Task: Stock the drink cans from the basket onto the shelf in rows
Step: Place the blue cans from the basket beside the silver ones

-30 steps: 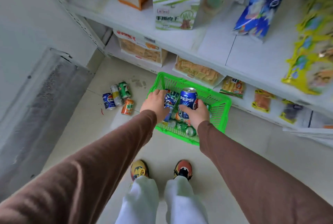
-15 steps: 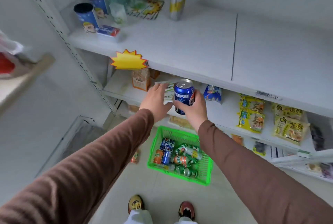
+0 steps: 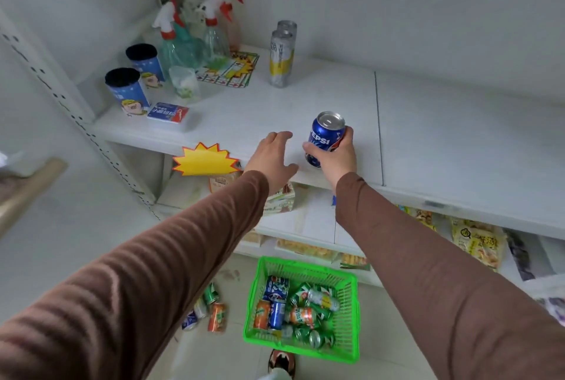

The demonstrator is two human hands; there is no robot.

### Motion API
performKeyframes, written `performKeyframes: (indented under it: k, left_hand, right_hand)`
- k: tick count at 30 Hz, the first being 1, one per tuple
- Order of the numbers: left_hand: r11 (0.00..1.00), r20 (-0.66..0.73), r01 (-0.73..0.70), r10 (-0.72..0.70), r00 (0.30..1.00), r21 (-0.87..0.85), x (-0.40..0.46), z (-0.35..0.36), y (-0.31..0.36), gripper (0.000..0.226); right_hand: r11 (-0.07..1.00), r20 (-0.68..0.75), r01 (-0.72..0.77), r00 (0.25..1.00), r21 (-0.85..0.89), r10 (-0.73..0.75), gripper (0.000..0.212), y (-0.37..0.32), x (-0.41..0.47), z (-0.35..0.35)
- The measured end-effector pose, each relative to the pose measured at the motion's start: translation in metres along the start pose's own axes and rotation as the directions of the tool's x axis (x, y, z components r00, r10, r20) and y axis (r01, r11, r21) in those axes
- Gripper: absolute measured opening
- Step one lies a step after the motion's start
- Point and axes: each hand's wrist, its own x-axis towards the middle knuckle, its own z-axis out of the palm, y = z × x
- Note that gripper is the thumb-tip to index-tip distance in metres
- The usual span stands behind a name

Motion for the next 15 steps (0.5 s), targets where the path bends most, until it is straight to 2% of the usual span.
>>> performKeyframes:
  k: [7,15]
  left_hand:
    - [0.994,-0.002,0.106,-0.106,0.994,-0.020,0.071,0.009,0.001,0.069]
    - [0.994,0.007,0.105,-0.105,0.994,0.005,0.135,0.008,-0.001,0.070]
  right_hand:
    - [0.996,-0.052,-0.083,0.995,0.036,0.085,0.089,0.008,0.076,0.029]
    - [0.993,-0.076,-0.071,0.994,0.090,0.078,0.085,0.007,0.144,0.052]
